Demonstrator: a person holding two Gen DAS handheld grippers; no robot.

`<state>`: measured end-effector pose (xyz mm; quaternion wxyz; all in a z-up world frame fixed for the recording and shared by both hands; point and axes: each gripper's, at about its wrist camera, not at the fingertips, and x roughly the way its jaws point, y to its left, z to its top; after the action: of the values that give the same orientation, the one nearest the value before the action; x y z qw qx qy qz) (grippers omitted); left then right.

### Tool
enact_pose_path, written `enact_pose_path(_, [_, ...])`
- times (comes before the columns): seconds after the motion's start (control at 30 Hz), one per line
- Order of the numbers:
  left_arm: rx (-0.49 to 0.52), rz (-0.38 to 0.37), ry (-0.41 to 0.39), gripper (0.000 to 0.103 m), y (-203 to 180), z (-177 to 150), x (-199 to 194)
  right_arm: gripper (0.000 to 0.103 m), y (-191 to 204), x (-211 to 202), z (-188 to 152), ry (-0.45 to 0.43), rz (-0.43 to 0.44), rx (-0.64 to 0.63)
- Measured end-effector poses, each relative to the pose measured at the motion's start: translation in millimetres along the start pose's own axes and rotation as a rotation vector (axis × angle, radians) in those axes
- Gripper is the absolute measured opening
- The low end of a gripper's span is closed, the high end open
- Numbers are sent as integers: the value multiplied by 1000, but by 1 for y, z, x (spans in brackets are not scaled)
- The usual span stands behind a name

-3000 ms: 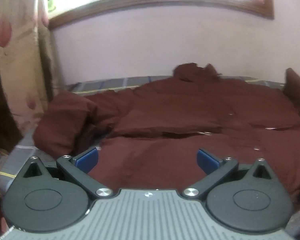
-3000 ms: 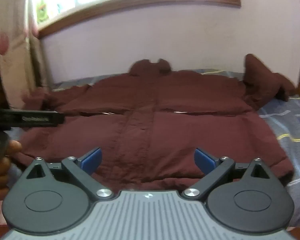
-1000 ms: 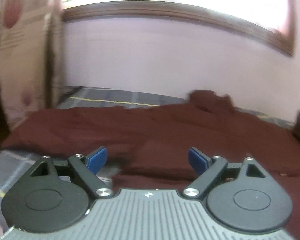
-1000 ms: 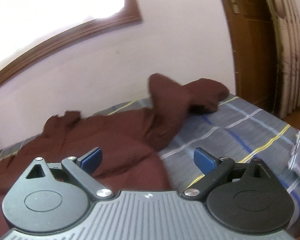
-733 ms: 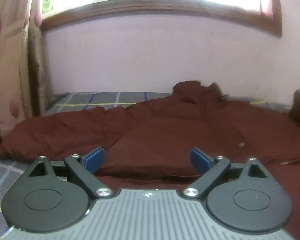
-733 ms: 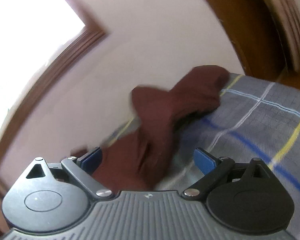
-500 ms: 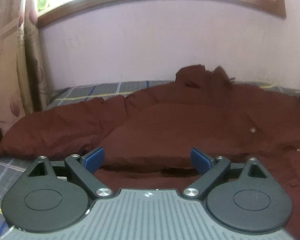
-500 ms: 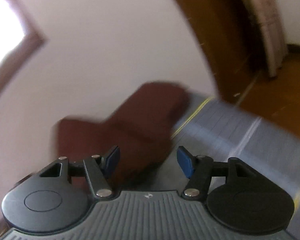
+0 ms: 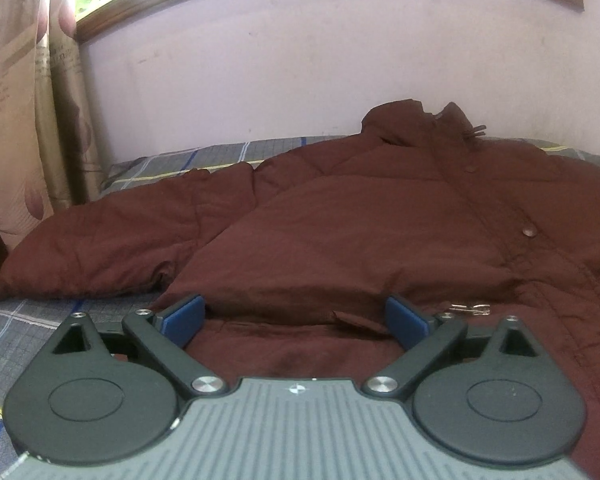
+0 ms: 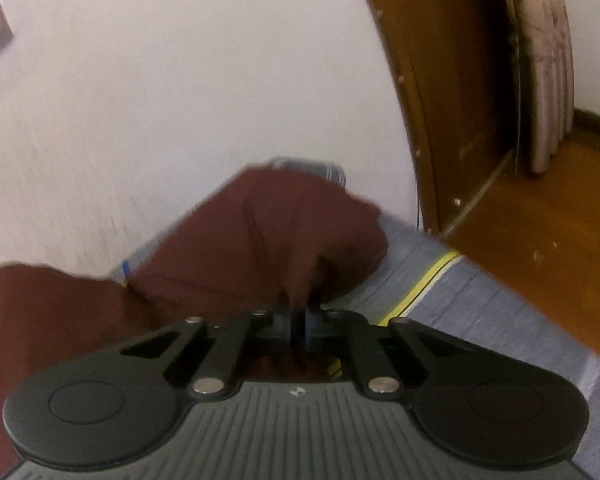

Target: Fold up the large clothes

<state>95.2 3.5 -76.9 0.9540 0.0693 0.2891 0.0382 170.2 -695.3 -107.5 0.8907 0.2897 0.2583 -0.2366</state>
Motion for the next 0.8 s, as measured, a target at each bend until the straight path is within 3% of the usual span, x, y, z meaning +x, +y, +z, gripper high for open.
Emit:
enact_pose_path(0.1, [-7, -1, -1, 97, 0, 0, 1, 3, -33, -44, -2, -61, 27, 76])
enact_pose_path(0.17, [-16, -6, -5, 97, 2, -1, 1, 3, -62, -74, -8, -85, -6, 112])
enact_pose_path(0.3, [-24, -19, -7, 98, 4, -2, 2, 4, -128, -103, -22, -66, -99, 262])
enact_pose_path(0.4, [-27, -28, -11, 98, 4, -1, 2, 4, -145, -114, -33, -61, -66, 366])
enact_pose_path(0.57, [-40, -62, -17, 98, 11, 4, -6, 3, -100, -137, -14, -170, 7, 315])
enact_pose_path(0.67, [-74, -82, -52, 98, 21, 9, -20, 3, -38, -157, -3, -215, 103, 191])
enact_pose_path(0.8, [-107, -84, -89, 99, 36, 15, -36, 3, 64, -186, -10, -226, 300, 46])
